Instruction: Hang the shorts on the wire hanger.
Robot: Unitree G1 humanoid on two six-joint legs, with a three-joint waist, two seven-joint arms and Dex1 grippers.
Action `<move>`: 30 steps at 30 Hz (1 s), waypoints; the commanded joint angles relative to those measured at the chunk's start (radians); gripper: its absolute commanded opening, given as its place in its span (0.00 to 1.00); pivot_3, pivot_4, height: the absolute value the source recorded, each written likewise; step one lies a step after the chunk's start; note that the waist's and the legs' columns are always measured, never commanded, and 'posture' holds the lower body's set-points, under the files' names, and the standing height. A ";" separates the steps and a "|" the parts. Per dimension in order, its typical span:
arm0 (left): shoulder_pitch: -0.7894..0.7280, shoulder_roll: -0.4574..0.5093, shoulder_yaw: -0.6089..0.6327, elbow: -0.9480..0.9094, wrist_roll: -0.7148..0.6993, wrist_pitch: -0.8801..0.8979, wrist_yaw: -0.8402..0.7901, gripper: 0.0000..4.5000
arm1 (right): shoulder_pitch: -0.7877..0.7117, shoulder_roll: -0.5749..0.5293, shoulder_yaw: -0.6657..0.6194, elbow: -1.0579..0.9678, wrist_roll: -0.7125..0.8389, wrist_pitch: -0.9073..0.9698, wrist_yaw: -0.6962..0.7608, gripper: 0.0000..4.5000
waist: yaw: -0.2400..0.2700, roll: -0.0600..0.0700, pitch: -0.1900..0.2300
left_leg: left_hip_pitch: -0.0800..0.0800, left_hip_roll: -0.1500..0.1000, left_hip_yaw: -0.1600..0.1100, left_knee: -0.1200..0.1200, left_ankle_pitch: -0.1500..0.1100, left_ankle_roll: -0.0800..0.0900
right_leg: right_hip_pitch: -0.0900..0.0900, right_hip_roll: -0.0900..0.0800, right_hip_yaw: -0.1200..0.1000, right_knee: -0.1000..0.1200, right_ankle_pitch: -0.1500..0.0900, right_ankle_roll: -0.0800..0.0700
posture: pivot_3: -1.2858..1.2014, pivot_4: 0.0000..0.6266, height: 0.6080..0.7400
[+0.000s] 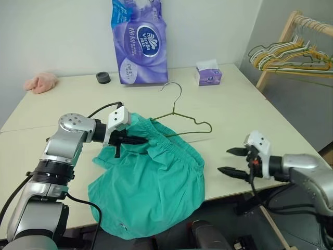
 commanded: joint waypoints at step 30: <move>0.000 0.000 0.083 -0.072 -0.043 0.022 0.068 0.00 | -0.060 0.234 0.237 -0.001 -0.009 0.037 -0.347 0.26 | 0.000 -0.001 0.000 | 0.000 0.000 -0.001 0.000 0.000 0.000 | 0.000 0.000 0.000 -0.001 0.000 0.000 | 0.44 0.08 1.00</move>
